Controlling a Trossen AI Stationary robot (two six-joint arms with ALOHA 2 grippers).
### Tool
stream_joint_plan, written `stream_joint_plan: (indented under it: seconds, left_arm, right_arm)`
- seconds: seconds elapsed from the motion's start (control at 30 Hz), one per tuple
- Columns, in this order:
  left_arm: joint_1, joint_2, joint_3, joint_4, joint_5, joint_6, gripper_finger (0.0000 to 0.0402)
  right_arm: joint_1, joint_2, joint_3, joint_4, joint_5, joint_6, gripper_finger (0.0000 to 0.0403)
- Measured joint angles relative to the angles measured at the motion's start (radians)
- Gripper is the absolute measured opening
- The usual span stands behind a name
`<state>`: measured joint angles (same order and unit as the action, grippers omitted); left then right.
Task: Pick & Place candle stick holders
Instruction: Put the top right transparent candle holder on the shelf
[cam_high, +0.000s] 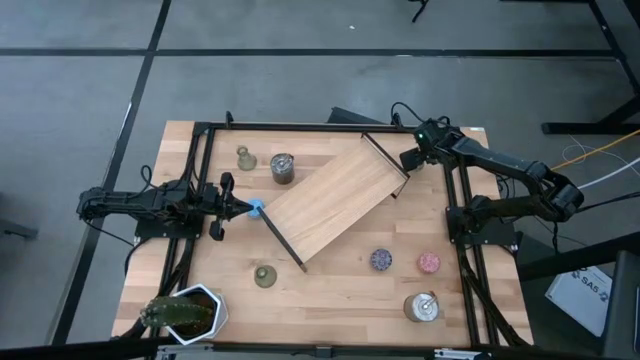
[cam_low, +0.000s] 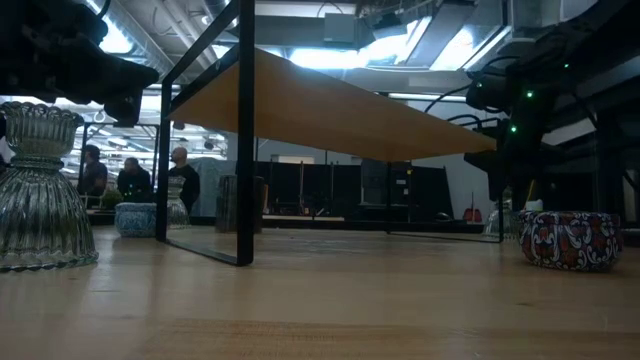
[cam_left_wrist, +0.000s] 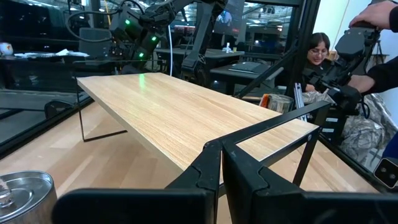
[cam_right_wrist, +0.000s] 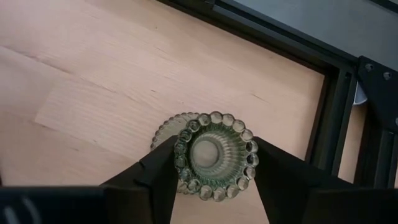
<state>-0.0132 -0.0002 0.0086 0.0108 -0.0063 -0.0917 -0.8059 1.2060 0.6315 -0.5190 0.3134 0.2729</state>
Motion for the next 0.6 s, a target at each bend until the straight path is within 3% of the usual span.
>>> stream_joint_plan:
  seconds: [0.6]
  left_arm:
    - [0.000,0.000,0.000,0.000,0.000,0.000,0.0012]
  right_arm:
    - [0.000,-0.022,0.039,-0.053,-0.006,0.000,0.0180]
